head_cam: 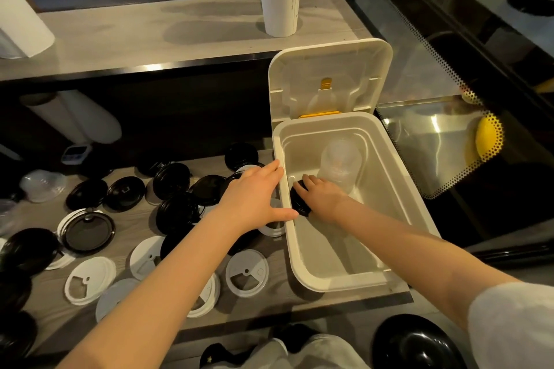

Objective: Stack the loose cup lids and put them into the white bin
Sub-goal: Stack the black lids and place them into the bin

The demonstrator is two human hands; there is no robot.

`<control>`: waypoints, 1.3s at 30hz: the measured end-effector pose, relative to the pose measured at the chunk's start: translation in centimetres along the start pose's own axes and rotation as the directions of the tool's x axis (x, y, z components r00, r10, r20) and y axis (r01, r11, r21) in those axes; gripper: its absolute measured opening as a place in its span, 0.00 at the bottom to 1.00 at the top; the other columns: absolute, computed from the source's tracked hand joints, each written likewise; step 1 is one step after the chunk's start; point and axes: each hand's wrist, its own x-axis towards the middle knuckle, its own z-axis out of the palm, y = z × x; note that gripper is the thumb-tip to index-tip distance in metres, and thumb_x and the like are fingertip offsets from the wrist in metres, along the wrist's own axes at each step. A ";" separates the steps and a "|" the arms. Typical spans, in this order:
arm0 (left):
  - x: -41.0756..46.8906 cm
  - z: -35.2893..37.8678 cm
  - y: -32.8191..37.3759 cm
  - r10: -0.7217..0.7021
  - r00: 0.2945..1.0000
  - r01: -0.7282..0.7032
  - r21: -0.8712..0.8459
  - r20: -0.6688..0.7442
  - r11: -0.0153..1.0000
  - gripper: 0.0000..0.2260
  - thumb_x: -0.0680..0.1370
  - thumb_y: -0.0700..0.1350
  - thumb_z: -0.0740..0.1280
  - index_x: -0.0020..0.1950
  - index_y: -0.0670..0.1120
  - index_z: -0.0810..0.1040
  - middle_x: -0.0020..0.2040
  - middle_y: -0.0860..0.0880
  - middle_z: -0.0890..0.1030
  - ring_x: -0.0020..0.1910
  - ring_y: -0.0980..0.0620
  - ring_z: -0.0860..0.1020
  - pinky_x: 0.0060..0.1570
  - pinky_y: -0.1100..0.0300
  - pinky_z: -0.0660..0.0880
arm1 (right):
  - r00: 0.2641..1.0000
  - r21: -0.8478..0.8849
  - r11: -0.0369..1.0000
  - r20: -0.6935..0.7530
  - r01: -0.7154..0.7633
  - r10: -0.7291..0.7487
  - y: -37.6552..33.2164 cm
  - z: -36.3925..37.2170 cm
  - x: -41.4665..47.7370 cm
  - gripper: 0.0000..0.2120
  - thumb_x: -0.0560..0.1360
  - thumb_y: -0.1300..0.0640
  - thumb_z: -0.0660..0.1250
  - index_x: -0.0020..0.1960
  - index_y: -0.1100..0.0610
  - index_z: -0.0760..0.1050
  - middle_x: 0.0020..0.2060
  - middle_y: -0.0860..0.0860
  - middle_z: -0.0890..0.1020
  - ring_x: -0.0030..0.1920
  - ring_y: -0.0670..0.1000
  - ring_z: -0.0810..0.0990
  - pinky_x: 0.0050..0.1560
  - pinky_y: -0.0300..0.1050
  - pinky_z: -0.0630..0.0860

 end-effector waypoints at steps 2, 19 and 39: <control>0.0 0.0 0.0 0.005 1.000 -0.005 0.009 -0.004 1.000 0.41 0.72 0.64 0.65 0.78 0.49 0.50 0.78 0.53 0.49 0.76 0.48 0.52 0.72 0.47 0.60 | 1.000 0.040 0.999 0.019 -0.018 0.017 0.0 -0.3 0.0 0.39 0.76 0.49 0.65 0.77 0.57 0.46 0.75 0.61 0.55 0.73 0.59 0.58 0.68 0.51 0.64; -1.7 0.0 -9.0 -0.098 0.995 0.094 0.239 0.004 0.966 0.29 0.75 0.60 0.64 0.73 0.50 0.64 0.71 0.48 0.66 0.70 0.47 0.63 0.63 0.47 0.68 | 0.936 0.433 0.893 -0.248 -0.124 0.250 0.3 -6.6 -6.1 0.20 0.76 0.53 0.64 0.66 0.58 0.70 0.62 0.55 0.74 0.61 0.56 0.71 0.58 0.52 0.73; -7.9 3.4 -22.8 -0.269 0.961 0.269 0.007 0.058 0.963 0.22 0.77 0.55 0.64 0.67 0.46 0.70 0.63 0.45 0.72 0.64 0.44 0.69 0.59 0.51 0.71 | 0.971 0.430 0.902 -0.231 0.041 0.066 -17.3 -10.4 0.1 0.22 0.77 0.52 0.62 0.69 0.56 0.66 0.63 0.54 0.72 0.63 0.57 0.70 0.58 0.52 0.73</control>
